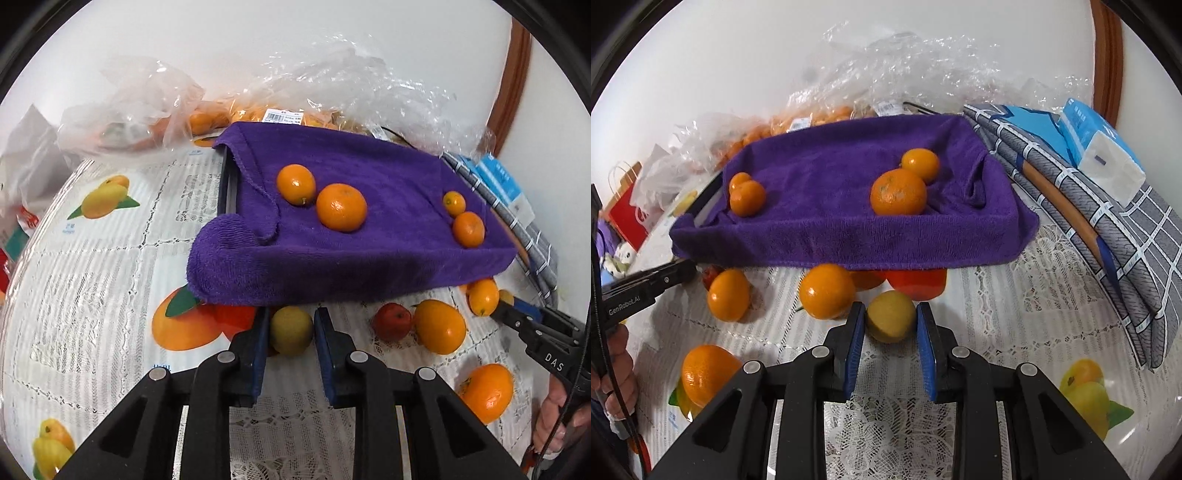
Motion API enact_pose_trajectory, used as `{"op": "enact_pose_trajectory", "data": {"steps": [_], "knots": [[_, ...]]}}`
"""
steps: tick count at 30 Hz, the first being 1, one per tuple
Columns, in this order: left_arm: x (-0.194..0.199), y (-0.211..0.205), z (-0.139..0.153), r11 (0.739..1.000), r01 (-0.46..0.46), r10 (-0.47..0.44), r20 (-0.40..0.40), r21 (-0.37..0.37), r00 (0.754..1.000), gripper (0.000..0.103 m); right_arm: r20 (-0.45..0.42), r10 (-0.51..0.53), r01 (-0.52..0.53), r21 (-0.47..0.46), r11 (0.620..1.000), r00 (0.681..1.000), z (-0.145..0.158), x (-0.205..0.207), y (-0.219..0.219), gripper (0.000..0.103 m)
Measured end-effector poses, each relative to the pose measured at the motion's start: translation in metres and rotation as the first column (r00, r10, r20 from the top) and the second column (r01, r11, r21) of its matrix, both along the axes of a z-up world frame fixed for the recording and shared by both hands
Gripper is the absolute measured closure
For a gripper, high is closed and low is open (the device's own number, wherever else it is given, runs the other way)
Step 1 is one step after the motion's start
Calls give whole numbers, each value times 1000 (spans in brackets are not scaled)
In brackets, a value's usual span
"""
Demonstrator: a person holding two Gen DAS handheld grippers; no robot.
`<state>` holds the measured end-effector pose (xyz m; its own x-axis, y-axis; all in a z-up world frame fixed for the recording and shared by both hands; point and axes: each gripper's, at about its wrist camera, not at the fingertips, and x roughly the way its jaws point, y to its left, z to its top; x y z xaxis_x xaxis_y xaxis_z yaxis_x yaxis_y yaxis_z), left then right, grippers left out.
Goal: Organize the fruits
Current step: 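Grasp a yellow-green fruit with the left gripper while the right grasps another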
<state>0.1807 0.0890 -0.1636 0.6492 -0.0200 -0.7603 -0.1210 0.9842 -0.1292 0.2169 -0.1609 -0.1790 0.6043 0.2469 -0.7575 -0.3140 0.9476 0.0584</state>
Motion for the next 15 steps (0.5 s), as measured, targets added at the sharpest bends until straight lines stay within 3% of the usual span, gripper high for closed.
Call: {"op": "enact_pose_trajectory", "data": {"steps": [5, 15], "knots": [[-2, 4, 0, 1000, -2, 3, 4, -25, 1000, 79, 14, 6, -5, -68, 998, 1000, -2, -2, 8, 74], [-2, 4, 0, 999, -6, 6, 5, -31, 1000, 79, 12, 5, -4, -62, 998, 1000, -2, -1, 7, 73]]}}
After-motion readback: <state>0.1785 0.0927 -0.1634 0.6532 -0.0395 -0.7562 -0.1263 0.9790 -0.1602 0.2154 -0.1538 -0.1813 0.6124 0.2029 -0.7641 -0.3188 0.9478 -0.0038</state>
